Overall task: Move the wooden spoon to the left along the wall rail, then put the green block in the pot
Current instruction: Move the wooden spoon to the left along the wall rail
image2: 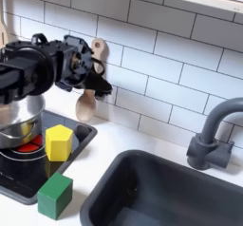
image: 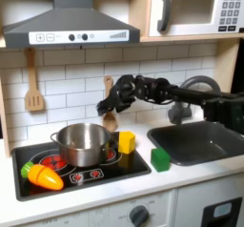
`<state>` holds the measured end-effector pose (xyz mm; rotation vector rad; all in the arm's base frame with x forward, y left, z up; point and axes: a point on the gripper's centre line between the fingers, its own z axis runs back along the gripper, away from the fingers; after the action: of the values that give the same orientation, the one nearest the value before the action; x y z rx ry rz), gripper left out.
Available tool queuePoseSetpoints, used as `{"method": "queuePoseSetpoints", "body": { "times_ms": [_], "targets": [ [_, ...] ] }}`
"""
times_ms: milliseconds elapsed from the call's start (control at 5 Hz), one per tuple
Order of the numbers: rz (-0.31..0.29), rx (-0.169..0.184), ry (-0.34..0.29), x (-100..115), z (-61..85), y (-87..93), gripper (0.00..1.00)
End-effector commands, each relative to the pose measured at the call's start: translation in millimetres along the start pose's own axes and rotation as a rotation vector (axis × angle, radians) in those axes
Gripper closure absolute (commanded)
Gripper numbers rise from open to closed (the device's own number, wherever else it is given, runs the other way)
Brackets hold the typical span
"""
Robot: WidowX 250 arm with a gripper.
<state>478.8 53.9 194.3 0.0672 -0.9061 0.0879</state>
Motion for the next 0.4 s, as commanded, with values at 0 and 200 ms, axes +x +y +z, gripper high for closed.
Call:
{"method": "queuePoseSetpoints", "body": {
  "times_ms": [0,200],
  "targets": [
    [0.01,0.003,-0.009,4.5,-7.8,1.2,0.0],
    [0.012,0.001,-0.011,5.6,-10.3,-0.1,0.0]
  ]
}}
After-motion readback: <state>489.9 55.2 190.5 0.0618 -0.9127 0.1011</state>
